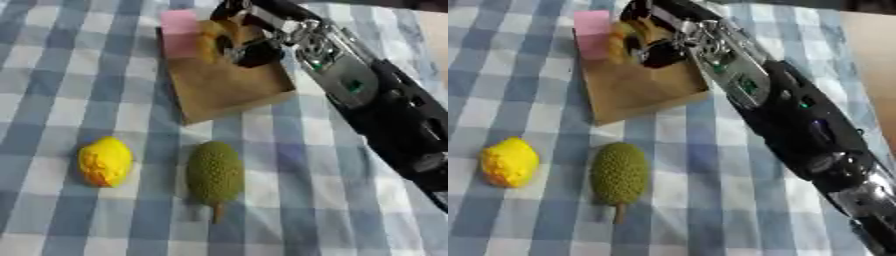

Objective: Pick up objects on the table and place them in the box.

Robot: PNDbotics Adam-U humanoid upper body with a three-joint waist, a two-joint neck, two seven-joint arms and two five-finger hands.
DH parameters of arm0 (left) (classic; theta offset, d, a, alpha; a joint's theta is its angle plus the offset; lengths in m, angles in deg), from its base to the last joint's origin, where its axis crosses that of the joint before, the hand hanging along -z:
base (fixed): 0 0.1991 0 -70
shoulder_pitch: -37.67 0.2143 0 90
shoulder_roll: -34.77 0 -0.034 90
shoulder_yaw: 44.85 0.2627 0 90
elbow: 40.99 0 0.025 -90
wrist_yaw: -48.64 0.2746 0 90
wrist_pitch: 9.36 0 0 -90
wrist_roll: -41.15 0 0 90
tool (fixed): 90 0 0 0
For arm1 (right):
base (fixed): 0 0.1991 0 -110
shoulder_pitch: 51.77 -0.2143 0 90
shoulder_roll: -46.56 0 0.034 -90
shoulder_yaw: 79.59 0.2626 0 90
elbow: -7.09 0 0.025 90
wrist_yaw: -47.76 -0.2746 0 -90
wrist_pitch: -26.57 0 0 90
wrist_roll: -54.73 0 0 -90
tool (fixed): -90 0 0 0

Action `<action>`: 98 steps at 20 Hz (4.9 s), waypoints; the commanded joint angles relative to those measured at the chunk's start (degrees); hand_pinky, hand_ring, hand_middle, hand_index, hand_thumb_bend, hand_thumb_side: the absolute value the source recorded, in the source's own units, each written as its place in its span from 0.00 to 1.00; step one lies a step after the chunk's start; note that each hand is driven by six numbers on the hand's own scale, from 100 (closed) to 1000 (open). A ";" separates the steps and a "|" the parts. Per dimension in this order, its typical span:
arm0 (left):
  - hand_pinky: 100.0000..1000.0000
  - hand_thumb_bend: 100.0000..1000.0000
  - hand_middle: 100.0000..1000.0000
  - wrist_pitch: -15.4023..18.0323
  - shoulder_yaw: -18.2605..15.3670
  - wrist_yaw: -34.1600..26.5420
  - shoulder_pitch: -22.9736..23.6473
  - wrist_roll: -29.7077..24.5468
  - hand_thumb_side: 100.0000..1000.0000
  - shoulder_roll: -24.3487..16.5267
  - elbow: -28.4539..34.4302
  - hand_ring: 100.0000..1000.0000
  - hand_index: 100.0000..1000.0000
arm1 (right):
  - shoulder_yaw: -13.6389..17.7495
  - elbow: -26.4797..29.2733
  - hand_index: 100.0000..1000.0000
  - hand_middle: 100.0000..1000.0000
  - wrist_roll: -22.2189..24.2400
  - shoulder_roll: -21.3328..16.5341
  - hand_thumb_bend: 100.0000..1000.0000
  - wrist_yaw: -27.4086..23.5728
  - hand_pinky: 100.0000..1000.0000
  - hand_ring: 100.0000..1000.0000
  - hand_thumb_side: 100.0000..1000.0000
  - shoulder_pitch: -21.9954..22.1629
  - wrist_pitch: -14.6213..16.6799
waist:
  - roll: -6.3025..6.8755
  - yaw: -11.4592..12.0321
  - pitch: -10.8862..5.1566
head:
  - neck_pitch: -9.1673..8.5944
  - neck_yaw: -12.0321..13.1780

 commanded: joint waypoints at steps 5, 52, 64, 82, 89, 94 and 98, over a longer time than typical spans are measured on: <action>0.80 0.37 0.77 -0.16 -0.31 -0.22 -0.37 0.01 0.72 -1.17 1.21 0.82 0.87 | 1.85 3.97 0.91 0.86 2.60 -1.36 0.16 3.68 0.85 0.97 0.07 -1.32 -2.53 | 0.64 -0.43 -1.81 | 0.47 0.20; 0.78 0.37 0.77 0.42 -0.21 -0.30 -0.63 0.30 0.72 -1.03 1.21 0.82 0.86 | -11.69 38.78 0.87 0.79 20.16 -14.25 0.10 -5.12 0.80 0.90 0.25 16.48 -0.20 | 0.68 -0.97 -1.51 | 0.67 1.49; 0.78 0.37 0.76 0.70 -0.21 -1.08 -0.82 0.28 0.72 -0.62 1.21 0.81 0.85 | -14.04 36.10 0.79 0.52 21.05 -10.12 0.22 10.39 0.57 0.62 0.20 14.51 0.65 | 0.53 -0.70 -1.33 | 0.40 1.47; 0.77 0.37 0.73 0.76 -0.43 -2.14 -0.85 0.00 0.72 -0.13 1.21 0.81 0.84 | -13.17 30.55 0.50 0.41 5.64 -6.73 0.00 9.22 0.27 0.36 0.06 14.48 2.44 | 0.67 -0.84 -1.17 | -0.02 1.14; 0.77 0.36 0.73 0.73 -0.55 -2.11 -0.69 0.17 0.72 -0.29 1.21 0.81 0.83 | -6.76 38.63 0.47 0.39 0.13 -10.30 0.00 -2.20 0.24 0.32 0.09 13.23 -2.42 | 0.81 -1.45 -1.61 | -0.02 1.46; 0.77 0.37 0.73 0.72 -0.56 -2.06 -0.67 0.21 0.72 -0.38 1.21 0.81 0.83 | -1.66 38.78 0.47 0.38 -3.57 -11.13 0.00 -6.70 0.24 0.31 0.12 10.63 -4.26 | 0.85 -1.79 -1.76 | 0.08 1.65; 0.77 0.36 0.73 0.64 -0.47 -2.02 -0.80 0.13 0.72 -0.42 1.21 0.81 0.83 | 1.10 38.69 0.46 0.38 -4.30 -10.61 0.00 -8.33 0.23 0.31 0.13 7.77 -9.90 | 0.86 -1.76 -1.71 | 0.06 1.49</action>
